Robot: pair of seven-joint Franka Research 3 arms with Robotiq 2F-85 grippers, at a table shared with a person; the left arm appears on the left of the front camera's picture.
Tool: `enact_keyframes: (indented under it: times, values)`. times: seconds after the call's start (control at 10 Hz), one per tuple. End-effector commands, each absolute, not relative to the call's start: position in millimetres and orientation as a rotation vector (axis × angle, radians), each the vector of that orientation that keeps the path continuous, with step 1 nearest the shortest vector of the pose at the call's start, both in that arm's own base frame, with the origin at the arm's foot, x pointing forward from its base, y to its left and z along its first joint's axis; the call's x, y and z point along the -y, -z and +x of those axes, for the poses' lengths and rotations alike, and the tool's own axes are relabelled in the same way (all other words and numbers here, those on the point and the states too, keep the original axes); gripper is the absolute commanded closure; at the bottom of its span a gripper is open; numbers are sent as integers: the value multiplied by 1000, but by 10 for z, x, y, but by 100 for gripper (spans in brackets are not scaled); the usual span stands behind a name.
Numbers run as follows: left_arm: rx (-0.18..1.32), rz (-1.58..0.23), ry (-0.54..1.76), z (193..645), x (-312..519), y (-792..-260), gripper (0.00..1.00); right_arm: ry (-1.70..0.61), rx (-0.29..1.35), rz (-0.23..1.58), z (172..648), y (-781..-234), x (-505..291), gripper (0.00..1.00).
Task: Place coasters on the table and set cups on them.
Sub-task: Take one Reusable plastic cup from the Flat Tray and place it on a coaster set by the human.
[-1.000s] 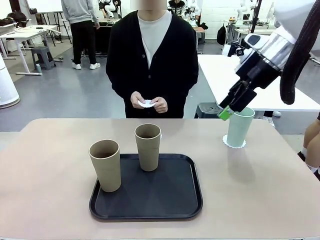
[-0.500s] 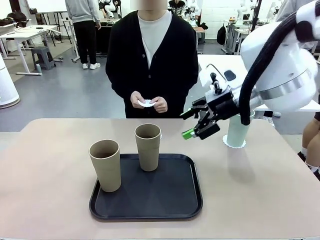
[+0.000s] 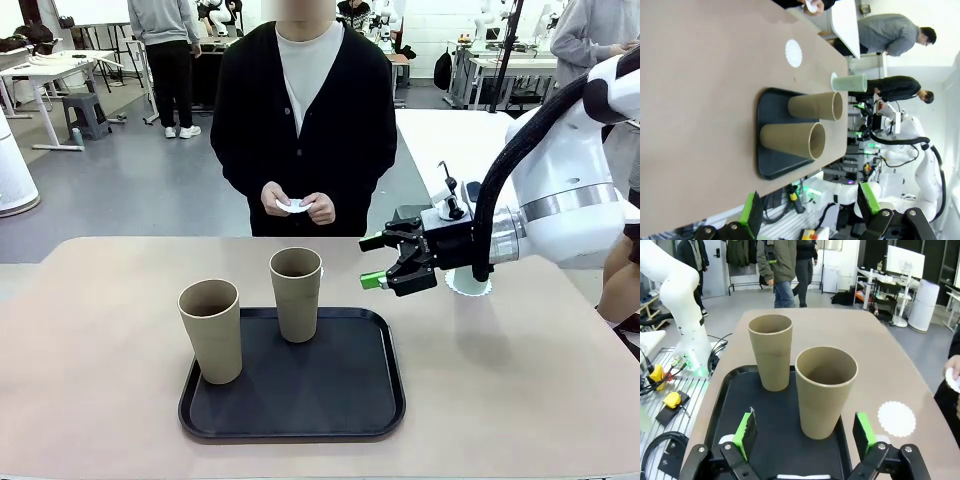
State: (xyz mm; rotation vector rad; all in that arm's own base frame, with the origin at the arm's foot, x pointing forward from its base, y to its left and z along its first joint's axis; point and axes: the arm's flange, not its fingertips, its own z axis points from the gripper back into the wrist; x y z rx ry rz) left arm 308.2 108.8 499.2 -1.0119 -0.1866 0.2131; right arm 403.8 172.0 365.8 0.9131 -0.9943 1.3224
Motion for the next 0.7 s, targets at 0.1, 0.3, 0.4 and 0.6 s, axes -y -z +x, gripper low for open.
enact_keyframes:
  times: [0.1, 0.3, 0.4, 0.6]
  values:
    - [195, -1024, -208, 3076, -1092, -4995, 0, -1321, 985, 900, 4053, -3482, -1878, 0]
    - [195, -1024, -208, 3076, -1092, -4995, 0, -1308, 933, 922, 4149, -3352, -1932, 0]
    - [195, -1024, -208, 3076, -1092, -4995, 0, -1308, 919, 930, 4210, -3281, -1953, 0]
    - [195, -1024, -208, 3076, -1092, -4995, 0, -1323, 916, 935, 4070, -3358, -1899, 0]
